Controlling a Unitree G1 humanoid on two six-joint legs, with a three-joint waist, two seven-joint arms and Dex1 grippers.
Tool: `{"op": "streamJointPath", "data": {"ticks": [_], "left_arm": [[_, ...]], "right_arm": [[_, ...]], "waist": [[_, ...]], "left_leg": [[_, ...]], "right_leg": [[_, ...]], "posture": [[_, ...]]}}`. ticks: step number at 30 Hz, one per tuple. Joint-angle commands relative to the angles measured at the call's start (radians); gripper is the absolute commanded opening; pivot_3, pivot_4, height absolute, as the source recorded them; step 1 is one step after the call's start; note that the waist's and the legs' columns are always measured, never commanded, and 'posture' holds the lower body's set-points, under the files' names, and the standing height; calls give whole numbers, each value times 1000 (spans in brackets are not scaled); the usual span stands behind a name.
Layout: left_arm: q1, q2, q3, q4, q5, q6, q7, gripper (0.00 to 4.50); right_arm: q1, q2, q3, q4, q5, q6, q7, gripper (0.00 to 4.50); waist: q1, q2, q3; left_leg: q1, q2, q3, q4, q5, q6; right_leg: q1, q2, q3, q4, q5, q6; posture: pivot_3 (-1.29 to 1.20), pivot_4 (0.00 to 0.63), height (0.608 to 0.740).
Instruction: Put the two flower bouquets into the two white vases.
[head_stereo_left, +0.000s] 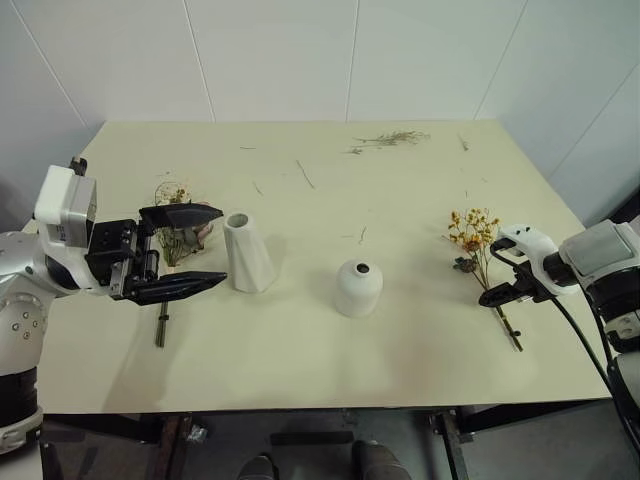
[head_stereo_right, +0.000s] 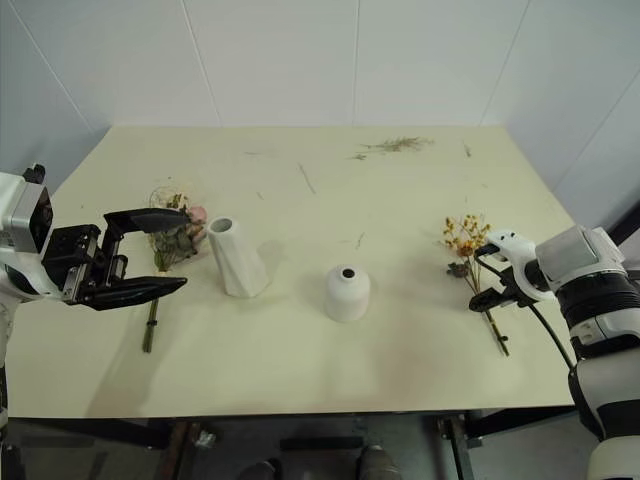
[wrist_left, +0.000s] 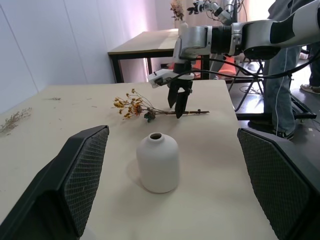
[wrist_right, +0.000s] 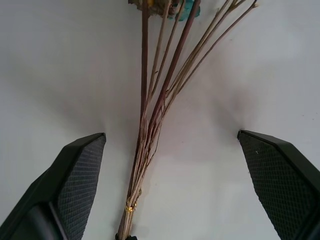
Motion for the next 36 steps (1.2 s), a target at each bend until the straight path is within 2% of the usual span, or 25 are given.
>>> {"op": "streamJointPath", "data": {"ticks": [1, 2, 4, 11, 12, 16, 18, 21, 24, 27, 31, 36], "left_arm": [[16, 24, 47, -45, -27, 2, 14, 4500], [16, 25, 48, -44, -28, 2, 14, 4500], [19, 26, 51, -43, -28, 2, 15, 4500], [37, 31, 41, -2, -19, 7, -5, 4500], [36, 31, 36, 12, -12, 1, -11, 4500], [17, 35, 10, 81, 28, -33, -47, 4500], [8, 41, -10, 103, 48, -52, -71, 4500], [-22, 50, -50, 152, 78, -77, -118, 4500], [-81, 41, -107, 218, 125, -117, -154, 4500], [-121, 24, -148, 268, 166, -156, -175, 4500], [-176, -9, -198, 315, 201, -168, -157, 4500], [-198, -29, -233, 346, 231, -184, -176, 4500]], "right_arm": [[-6, 43, -3, 33, -4, -18, 15, 3289], [-11, 48, -5, 41, -10, -24, 15, 2879], [-17, 60, -12, 53, -18, -35, 13, 2375], [-17, 74, -60, 68, -21, -63, 14, 138], [-11, 72, -83, 53, -7, -59, 16, 22], [39, 67, -197, -36, 68, -71, 22, 22], [60, 71, -256, -54, 88, -77, -20, 22], [121, 108, -410, -133, 156, -167, -108, 22], [264, 225, -640, -400, 350, -406, -78, 22], [329, 336, -755, -541, 443, -481, -162, 22], [340, 432, -806, -617, 498, -609, -246, 22], [331, 494, -817, -676, 587, -632, -300, 22]], "waist": [[-6, -1, 0], [-9, -1, -1], [-14, -2, -1], [-21, -2, -1], [-20, -2, -1], [-18, -2, -1], [-17, -2, -1], [-15, -1, -1], [-14, -1, -1], [-17, -1, 0], [-10, -1, 0], [-10, 0, 0]], "left_leg": [[0, 0, 0, 1, 0, 0], [0, 0, 0, 2, 0, 0], [1, 0, 0, 2, 0, 0], [2, 0, 0, 3, 0, 0], [2, 0, 0, 3, 0, 0], [2, 0, 0, 3, 0, 0], [1, 0, 0, 3, 0, 0], [1, 0, 0, 3, 0, 0], [1, 0, -1, 2, 0, 0], [1, 0, -2, 1, 0, 0], [0, 0, -2, 3, 0, 0], [1, 0, -4, 3, 0, 0]], "right_leg": [[0, 0, 0, 0, 0, 0], [1, 0, 0, 0, 0, 0], [2, 0, 0, 0, 0, 0], [2, 1, 0, 1, 1, 1], [2, 1, 0, 1, 1, 1], [3, 1, 0, 1, 1, 1], [3, 1, 1, 1, 1, 1], [3, 1, 1, 0, 1, 1], [3, 1, 0, 0, 1, 1], [3, 2, 0, 2, 2, 2], [3, 2, 1, 2, 2, 3], [4, 2, 0, 2, 2, 2]], "posture": [[0, 150, 740], [0, 150, 740], [0, 150, 740], [0, 150, 740], [0, 150, 740], [0, 150, 740], [0, 150, 740], [0, 150, 740], [0, 150, 740], [0, 150, 740], [0, 150, 740], [0, 150, 740]]}}
